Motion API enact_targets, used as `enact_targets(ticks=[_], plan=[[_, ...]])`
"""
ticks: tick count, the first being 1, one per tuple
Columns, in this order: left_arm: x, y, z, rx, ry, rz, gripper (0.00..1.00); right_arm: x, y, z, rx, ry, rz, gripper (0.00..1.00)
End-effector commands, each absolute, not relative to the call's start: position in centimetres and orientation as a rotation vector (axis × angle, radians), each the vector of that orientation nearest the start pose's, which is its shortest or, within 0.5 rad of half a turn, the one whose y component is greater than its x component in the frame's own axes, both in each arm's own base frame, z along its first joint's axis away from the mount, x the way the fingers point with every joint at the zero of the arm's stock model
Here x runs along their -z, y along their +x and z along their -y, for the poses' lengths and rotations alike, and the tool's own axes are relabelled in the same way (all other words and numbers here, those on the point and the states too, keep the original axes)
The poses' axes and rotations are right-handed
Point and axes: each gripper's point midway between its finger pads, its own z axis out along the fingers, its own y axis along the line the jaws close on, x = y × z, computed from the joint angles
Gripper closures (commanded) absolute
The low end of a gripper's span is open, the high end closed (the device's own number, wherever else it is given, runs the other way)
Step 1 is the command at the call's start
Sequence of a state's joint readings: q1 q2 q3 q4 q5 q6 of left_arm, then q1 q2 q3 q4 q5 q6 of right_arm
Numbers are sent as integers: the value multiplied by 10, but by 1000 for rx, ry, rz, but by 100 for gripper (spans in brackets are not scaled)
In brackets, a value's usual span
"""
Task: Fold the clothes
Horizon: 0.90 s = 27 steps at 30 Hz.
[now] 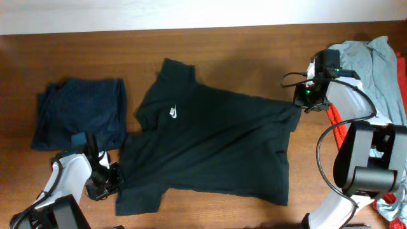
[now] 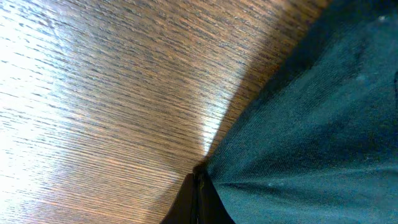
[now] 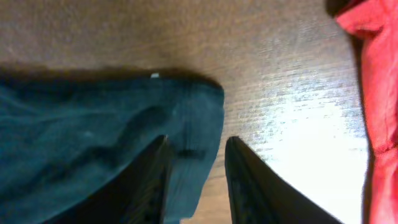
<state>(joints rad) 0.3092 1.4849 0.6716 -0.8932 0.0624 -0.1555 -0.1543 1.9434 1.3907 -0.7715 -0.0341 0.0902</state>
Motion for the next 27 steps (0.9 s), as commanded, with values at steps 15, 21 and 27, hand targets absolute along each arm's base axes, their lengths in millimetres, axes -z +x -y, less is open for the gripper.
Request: enact_targets(ticks=[15, 21, 27], plan=[[-15, 212, -47, 197, -749, -3061, 48, -17, 419, 24, -357, 595, -2884, 91], [-36, 234, -47, 254, -732, -3010, 44, 14, 426, 14, -365, 568, -2908, 91], [-50, 246, -41, 329, -645, -2992, 44, 40, 456, 28, -292, 614, -2805, 90]])
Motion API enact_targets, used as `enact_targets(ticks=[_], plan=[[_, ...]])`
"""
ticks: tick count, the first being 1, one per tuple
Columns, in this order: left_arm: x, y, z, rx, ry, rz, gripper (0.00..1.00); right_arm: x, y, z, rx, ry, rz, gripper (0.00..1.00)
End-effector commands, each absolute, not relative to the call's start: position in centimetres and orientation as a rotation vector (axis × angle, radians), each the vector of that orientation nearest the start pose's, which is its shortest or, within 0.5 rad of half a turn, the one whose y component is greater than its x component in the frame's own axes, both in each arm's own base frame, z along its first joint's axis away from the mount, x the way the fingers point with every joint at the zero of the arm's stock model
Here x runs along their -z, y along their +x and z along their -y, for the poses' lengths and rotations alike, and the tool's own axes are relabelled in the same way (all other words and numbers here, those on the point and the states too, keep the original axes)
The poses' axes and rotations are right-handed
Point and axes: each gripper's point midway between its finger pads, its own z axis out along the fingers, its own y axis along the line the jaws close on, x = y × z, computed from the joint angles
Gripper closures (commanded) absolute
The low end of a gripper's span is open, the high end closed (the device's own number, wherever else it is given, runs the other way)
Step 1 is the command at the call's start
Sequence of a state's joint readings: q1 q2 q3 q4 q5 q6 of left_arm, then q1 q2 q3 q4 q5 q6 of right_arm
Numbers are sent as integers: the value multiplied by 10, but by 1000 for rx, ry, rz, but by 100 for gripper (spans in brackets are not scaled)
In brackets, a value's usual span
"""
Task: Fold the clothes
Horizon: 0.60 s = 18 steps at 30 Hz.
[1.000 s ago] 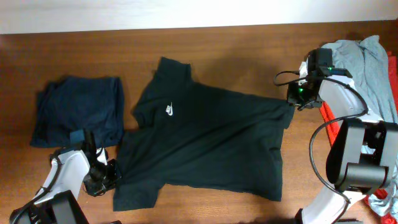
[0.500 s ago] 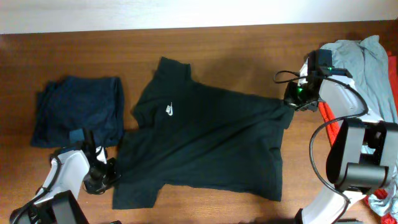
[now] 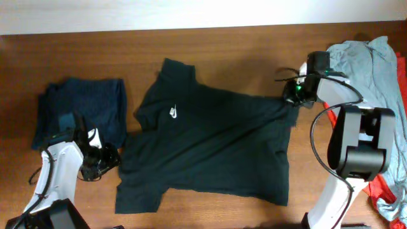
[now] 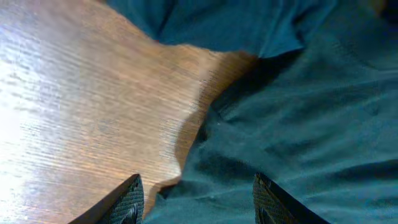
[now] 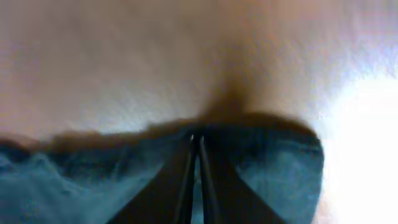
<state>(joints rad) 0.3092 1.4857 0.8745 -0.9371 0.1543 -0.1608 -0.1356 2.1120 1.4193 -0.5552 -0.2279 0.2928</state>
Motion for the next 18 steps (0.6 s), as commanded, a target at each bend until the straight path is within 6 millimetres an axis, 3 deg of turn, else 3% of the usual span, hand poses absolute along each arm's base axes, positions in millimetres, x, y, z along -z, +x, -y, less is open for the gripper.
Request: enact_targets(ticks=[1, 5, 10, 12, 14, 18], plan=[[-54, 251, -35, 388, -576, -2979, 43, 40, 465, 32, -281, 611, -2771, 90], [-78, 277, -14, 566, -280, -2881, 43, 28, 497, 39, -282, 572, -2639, 90], [-104, 311, 7, 528, 31, -2772, 43, -16, 528, 42, -273, 485, -2591, 90], [-111, 326, 17, 503, 139, -2710, 43, -32, 533, 42, -265, 449, -2602, 86], [-118, 344, 28, 475, 220, -2633, 35, -50, 535, 44, -261, 432, -2618, 80], [-139, 386, 52, 413, 357, -2432, 36, -89, 524, 36, -325, 445, -2696, 79]])
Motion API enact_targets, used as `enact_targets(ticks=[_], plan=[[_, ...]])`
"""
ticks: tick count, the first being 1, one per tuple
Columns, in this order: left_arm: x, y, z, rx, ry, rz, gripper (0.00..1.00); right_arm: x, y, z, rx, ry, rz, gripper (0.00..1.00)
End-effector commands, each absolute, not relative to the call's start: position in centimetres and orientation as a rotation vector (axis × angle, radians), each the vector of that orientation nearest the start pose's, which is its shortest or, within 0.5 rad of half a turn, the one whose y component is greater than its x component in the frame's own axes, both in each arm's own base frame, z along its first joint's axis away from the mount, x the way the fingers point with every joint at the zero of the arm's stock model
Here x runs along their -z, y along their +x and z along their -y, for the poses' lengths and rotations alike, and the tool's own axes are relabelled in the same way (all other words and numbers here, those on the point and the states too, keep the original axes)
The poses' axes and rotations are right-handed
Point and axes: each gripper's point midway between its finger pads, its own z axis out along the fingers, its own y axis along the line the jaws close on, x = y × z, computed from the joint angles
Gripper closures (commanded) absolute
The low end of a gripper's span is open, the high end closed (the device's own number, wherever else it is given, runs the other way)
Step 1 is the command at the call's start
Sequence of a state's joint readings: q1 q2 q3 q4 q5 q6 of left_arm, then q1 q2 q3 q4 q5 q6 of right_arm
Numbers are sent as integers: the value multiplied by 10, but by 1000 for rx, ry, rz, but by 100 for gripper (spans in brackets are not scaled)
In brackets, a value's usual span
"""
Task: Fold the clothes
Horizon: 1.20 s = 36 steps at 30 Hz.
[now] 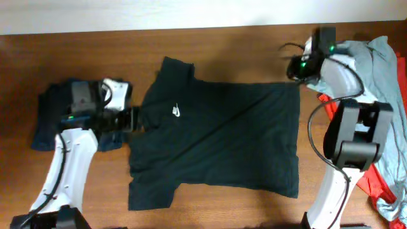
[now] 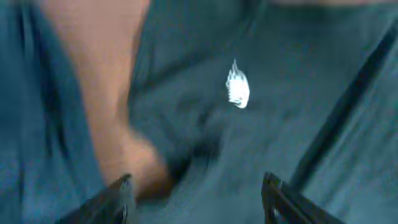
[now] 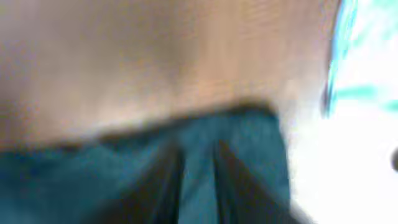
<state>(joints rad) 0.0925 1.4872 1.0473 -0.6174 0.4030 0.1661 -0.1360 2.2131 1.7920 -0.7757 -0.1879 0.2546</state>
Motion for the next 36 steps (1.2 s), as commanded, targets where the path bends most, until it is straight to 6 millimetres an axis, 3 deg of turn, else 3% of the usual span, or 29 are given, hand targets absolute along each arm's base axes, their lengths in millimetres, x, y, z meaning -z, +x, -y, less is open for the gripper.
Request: enact_targets(ticks=[1, 5, 8, 12, 14, 18, 24, 31, 36], plan=[[-142, 399, 54, 370, 376, -2387, 41, -100, 518, 31, -360, 447, -2723, 79], [-127, 426, 63, 333, 407, -2343, 60, -125, 505, 12, -476, 386, -2767, 80], [-99, 446, 68, 349, 417, -2381, 64, -141, 492, 1, -512, 325, -2785, 80], [-80, 478, 74, 355, 455, -2418, 64, -159, 469, -12, -520, 287, -2832, 79], [-70, 501, 82, 342, 519, -2432, 64, -172, 453, -27, -523, 213, -2860, 78], [-44, 523, 79, 235, 548, -2510, 64, -192, 432, -52, -454, 94, -2881, 77], [0, 525, 75, 184, 615, -2570, 64, -213, 415, -64, -193, 10, -2869, 75], [29, 534, 60, 52, 630, -2580, 74, -217, 414, -68, -193, 41, -2859, 75], [56, 546, 33, -133, 518, -2599, 82, -217, 411, -68, -197, 50, -2868, 75]])
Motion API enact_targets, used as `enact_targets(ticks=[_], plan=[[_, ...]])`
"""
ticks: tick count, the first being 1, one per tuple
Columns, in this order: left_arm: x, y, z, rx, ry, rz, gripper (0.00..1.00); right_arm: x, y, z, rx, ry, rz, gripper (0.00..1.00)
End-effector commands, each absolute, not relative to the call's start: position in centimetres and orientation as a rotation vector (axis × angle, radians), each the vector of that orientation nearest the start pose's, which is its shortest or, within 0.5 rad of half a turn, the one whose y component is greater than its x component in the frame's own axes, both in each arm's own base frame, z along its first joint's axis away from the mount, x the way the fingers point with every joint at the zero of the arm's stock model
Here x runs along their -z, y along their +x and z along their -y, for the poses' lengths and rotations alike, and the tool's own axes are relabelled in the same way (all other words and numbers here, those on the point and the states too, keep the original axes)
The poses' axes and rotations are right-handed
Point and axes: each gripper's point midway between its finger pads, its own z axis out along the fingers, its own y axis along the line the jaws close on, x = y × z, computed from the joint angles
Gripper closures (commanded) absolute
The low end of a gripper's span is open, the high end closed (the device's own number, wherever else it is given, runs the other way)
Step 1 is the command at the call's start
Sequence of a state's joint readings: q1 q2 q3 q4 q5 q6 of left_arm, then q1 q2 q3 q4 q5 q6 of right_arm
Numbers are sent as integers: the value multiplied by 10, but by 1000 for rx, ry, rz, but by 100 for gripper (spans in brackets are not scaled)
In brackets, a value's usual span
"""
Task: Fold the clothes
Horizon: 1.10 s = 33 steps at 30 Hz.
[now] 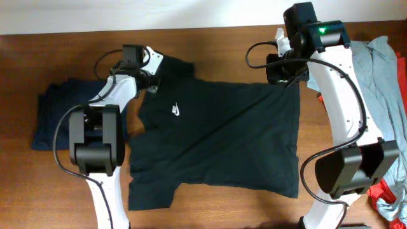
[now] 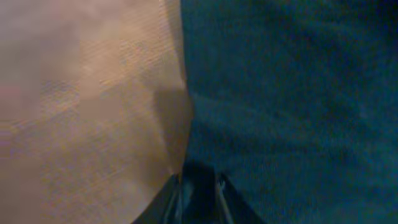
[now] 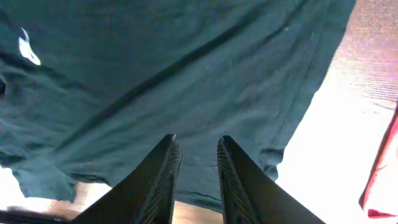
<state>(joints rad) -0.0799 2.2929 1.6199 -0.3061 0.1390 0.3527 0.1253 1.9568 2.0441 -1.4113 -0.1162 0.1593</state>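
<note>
A dark green T-shirt (image 1: 222, 133) with a small white logo (image 1: 173, 111) lies spread flat on the wooden table (image 1: 222, 48). My left gripper (image 1: 151, 76) sits low at the shirt's upper left, by the sleeve and shoulder. In the left wrist view it (image 2: 198, 177) is shut on the dark cloth (image 2: 298, 93) at its edge. My right gripper (image 1: 286, 73) hangs above the shirt's upper right corner. Seen from the right wrist, it (image 3: 196, 142) is open and holds nothing, with the shirt (image 3: 186, 74) well below.
A folded navy garment (image 1: 76, 111) lies at the left of the table. A pile of grey-blue clothes (image 1: 381, 63) sits at the right edge, with a red garment (image 1: 385, 184) lower down beside the right arm's base.
My left gripper was open beside the left sleeve; it is now further back, shut on the shirt's upper left edge. My right gripper has let go of the upper right corner and stands higher, open.
The shirt lay skewed, my left gripper shut on its lower left hem and my right gripper open at its right corner. Then the left was open and the right shut on that corner. Later the shirt lay straighter and flatter. Now the left holds its upper left edge.
</note>
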Motion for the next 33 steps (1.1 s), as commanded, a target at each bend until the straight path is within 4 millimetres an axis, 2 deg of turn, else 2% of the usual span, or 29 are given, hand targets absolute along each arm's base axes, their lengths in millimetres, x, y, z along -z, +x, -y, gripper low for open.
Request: enact_targets(ticks=[1, 5, 7, 8, 9, 10, 13, 17, 20, 23, 25, 30, 31, 33], plan=[[62, 547, 23, -187, 463, -2610, 82, -216, 411, -68, -197, 50, -2872, 75], [82, 548, -11, -281, 284, -2655, 84, -216, 408, -68, -195, 51, -2884, 75], [84, 549, -23, -292, 212, -2663, 84, -216, 408, -68, -195, 52, -2884, 74], [82, 550, -28, -289, 175, -2664, 84, -215, 408, -68, -195, 60, -2885, 69], [81, 551, -30, -277, 167, -2663, 84, -214, 407, -67, -196, 105, -2890, 63], [80, 553, -31, -262, 165, -2661, 84, -211, 407, -67, -202, 146, -2898, 61], [74, 556, -31, -260, 169, -2662, 84, -197, 405, -66, -196, 205, -2937, 61], [72, 557, -27, -257, 180, -2668, 84, -162, 391, -65, -169, 295, -3057, 61], [72, 556, -25, -257, 186, -2671, 84, -132, 369, -62, -141, 332, -3163, 61], [72, 556, -23, -255, 191, -2674, 83, -98, 340, -59, -101, 356, -3285, 62], [72, 556, -23, -255, 191, -2674, 83, -79, 329, -57, -88, 363, -3321, 62], [72, 556, -23, -255, 191, -2674, 83, -34, 332, -57, -99, 356, -3270, 62], [73, 555, -23, -255, 191, -2675, 83, -18, 333, -50, -57, 436, -3234, 61], [73, 555, -23, -256, 192, -2677, 83, -5, 333, -38, 7, 507, -3198, 61]])
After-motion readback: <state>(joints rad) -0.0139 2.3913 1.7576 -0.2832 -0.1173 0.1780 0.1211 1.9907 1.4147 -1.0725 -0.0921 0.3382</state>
